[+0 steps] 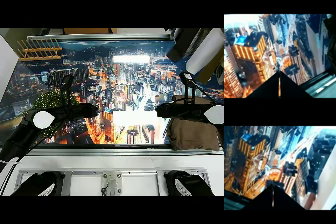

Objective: Fold the clothes and pants, and hang the long-sleeved shirts on hangers.

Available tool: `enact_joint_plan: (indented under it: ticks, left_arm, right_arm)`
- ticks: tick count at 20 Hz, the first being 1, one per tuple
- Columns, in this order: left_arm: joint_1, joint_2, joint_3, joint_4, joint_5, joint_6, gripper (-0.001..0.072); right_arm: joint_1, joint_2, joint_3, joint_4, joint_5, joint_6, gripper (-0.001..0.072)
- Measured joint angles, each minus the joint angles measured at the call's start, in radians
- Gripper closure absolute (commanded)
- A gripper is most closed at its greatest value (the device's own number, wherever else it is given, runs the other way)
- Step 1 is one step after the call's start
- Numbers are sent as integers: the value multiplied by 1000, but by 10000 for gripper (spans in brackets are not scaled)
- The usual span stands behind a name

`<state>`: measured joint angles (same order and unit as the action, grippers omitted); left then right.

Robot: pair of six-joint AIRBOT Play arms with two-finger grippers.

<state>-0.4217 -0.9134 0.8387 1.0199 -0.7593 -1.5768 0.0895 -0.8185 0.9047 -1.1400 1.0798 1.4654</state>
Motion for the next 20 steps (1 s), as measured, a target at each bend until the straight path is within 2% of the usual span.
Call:
enact_joint_plan:
  ticks: [13,14,15,16,20]
  left_arm:
    - [0,0,0,0,40,0,705]
    - [0,0,0,1,54,0,637]
    - [1,0,0,3,67,1,182]
    - [1,0,0,14,83,3,-2]
    - [25,-27,2,183,107,7,3]
  right_arm:
    - [0,0,0,0,0,0,700]
    - [0,0,0,0,0,0,700]
    - [0,0,0,0,0,0,700]
    - [0,0,0,0,0,0,700]
    - [0,0,0,0,0,0,700]
